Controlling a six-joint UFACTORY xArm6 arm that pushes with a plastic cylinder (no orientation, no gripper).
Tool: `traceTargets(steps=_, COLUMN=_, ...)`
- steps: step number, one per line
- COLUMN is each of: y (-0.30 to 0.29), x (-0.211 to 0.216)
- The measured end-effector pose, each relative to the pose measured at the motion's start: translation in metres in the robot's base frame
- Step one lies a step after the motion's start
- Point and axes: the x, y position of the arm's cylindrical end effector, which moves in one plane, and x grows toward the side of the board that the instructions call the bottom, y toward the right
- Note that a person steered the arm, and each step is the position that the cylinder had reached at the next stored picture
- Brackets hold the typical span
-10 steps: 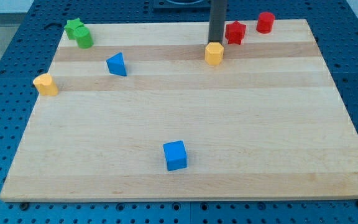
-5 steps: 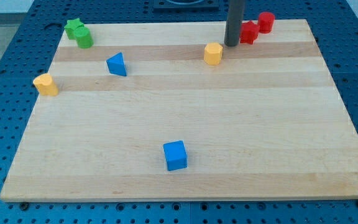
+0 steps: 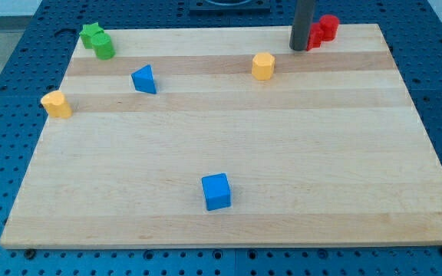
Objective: Push the red star into the red circle
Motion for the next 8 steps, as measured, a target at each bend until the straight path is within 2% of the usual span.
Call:
traceTargets(steps=2, y=0.002, x=-0.016)
traceTargets(steps=4, y=0.002, x=0.032)
traceTargets(steps=6, y=0.005, x=0.033)
traceTargets(steps=7, y=0.026, x=0.073)
traceTargets(steps=8, y=0.022, x=0.118)
